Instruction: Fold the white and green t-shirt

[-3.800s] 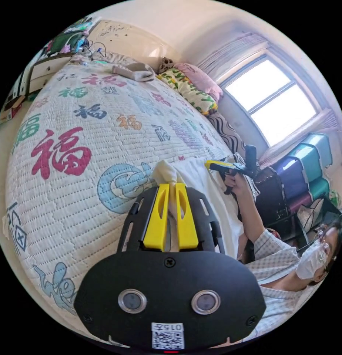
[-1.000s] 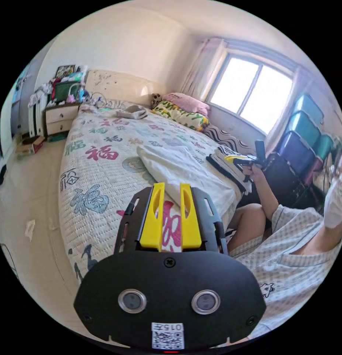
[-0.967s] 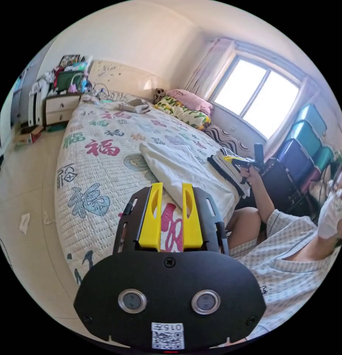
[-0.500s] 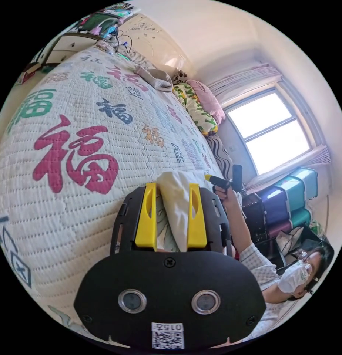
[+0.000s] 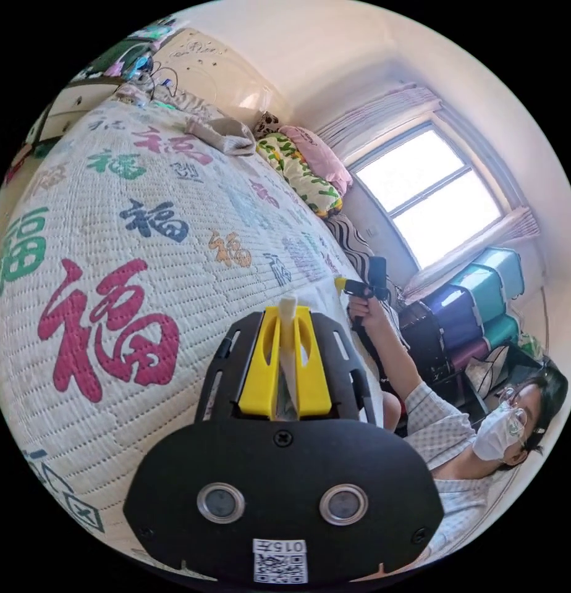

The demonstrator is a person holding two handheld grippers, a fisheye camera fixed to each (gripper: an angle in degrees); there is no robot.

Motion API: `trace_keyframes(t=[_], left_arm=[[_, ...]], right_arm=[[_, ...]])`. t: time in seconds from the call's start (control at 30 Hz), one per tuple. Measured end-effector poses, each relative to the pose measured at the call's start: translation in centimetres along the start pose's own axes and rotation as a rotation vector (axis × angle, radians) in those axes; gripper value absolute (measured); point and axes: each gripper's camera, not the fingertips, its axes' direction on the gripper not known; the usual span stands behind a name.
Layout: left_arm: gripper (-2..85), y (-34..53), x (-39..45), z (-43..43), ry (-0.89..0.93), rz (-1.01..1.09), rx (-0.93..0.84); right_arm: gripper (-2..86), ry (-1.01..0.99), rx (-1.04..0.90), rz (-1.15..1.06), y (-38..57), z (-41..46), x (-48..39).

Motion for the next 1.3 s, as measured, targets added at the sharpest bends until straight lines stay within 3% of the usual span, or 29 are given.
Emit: trace_keyframes(t=[0.23,0.57,0.83,0.93,1.07,1.23,1.3], left_arm=[[1.1,5.2,8.1,-3.1,-0.094,0.274,0.067],[0.8,24.5,21.8,-1.3,-0.301,0.682,-0.162],[1.4,33.8,24.3,3.3,-0.451,0.708,-0.256],[2.3,35.7,25.4,3.4,-0.473,0.690,-0.317],[4.2,37.1,28.0,2.6,-0.528,0.760,-0.177],[4.3,36.4,27.0,7.7,-0.504,0.751,-0.227],[2.0,37.8,25.9,10.1,-0.469,0.756,-0.295]], right_arm=[[4.3,0.090,0.002,-0.240,5.2,-2.9,-8.3],[4.3,0.215,-0.226,-0.567,21.7,-0.4,-19.9],[5.3,0.359,-0.412,-0.499,29.8,5.1,-21.0],[6.3,0.405,-0.325,-0.454,31.5,3.8,-22.0],[7.9,0.467,-0.175,-0.564,32.5,4.9,-26.1],[7.4,0.531,-0.394,-0.607,33.4,13.5,-26.3],[5.2,0.535,-0.391,-0.640,35.5,15.0,-26.1]])
